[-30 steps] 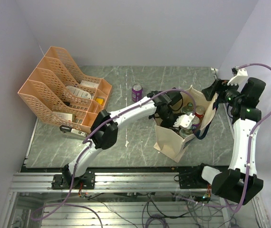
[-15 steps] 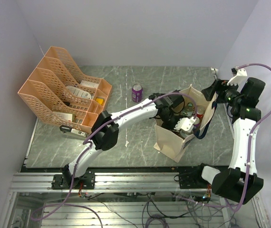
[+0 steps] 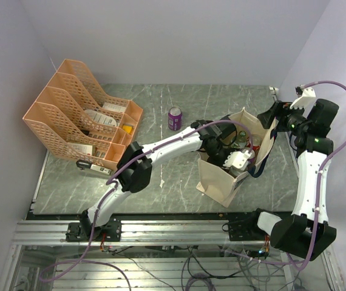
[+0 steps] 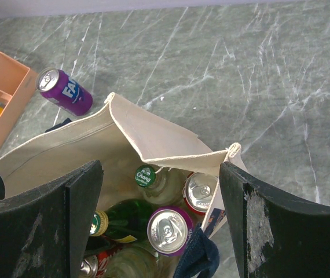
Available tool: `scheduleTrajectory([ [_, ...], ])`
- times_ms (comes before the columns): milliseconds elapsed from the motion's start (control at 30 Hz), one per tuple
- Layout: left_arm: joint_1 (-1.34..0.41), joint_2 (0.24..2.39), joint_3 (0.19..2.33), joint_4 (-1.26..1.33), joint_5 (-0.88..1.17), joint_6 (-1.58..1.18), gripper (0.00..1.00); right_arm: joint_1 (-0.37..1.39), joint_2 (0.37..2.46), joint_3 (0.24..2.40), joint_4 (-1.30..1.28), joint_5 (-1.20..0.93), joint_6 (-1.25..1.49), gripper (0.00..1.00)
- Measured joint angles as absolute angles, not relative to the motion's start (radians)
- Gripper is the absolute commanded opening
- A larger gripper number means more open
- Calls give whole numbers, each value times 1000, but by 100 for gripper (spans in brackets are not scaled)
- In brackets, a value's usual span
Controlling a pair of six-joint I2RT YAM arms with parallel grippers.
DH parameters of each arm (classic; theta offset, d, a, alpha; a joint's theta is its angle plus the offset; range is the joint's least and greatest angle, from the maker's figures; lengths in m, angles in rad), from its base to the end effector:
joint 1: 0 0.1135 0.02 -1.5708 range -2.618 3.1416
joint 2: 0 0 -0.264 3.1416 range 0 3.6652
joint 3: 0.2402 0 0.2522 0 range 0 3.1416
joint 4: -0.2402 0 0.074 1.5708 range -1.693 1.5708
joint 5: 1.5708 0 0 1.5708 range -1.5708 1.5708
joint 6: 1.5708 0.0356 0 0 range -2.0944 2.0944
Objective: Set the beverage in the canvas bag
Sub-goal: Place the drink in the canvas bag.
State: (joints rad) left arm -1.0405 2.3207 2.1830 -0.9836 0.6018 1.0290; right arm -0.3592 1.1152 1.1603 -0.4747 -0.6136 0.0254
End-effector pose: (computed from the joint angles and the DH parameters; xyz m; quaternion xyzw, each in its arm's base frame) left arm 0.2333 -0.4378 0.2394 0.8342 0.4187 -0.2902 0.2112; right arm 0.2315 -0.0650 0.3786 -0.0068 0.8187 0.1651 0.5500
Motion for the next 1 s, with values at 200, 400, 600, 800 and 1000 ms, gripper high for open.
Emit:
scheduleTrajectory([
  [200,-1044,2321,2191,-989,587,1021,70,-359,1115,1160,-473,-614,26,82],
  [400,-1045,2321,2194,-991,575,1009,81,-359,1115,1160,-469,-614,26,82],
  [600,-1044,2319,2181,-1000,521,985,90,-359,1115,1160,-468,-614,26,82],
  [800,-1043,2318,2172,-999,493,961,93,-359,1115,1160,-468,-614,26,82],
  [1000,-1043,2309,2172,-998,469,937,95,-359,1115,1160,-468,-614,26,82],
])
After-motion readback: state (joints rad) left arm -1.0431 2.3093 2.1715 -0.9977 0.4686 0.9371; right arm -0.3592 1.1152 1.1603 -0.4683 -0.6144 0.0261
